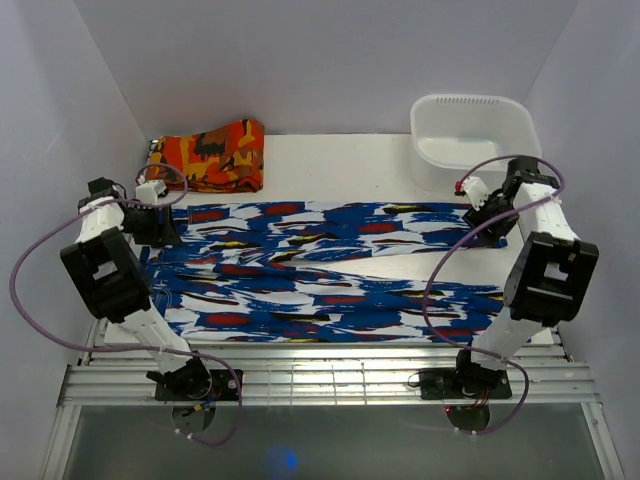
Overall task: Fold and stack the trousers
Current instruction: Flatten the trousers out
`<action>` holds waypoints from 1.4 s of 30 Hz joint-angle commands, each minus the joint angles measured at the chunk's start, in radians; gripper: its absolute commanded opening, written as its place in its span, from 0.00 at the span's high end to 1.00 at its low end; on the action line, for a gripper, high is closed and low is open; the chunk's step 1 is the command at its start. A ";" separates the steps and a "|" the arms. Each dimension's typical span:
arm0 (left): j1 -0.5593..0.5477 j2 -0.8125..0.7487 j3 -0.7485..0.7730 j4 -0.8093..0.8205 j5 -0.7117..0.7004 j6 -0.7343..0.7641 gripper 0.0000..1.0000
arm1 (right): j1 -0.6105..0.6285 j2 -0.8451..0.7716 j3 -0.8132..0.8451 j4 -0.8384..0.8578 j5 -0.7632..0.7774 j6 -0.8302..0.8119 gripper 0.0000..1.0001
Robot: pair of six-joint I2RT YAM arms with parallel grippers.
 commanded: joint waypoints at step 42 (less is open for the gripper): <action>0.202 -0.031 -0.328 0.039 -0.192 0.223 0.38 | -0.173 0.095 -0.070 -0.017 0.027 -0.334 0.36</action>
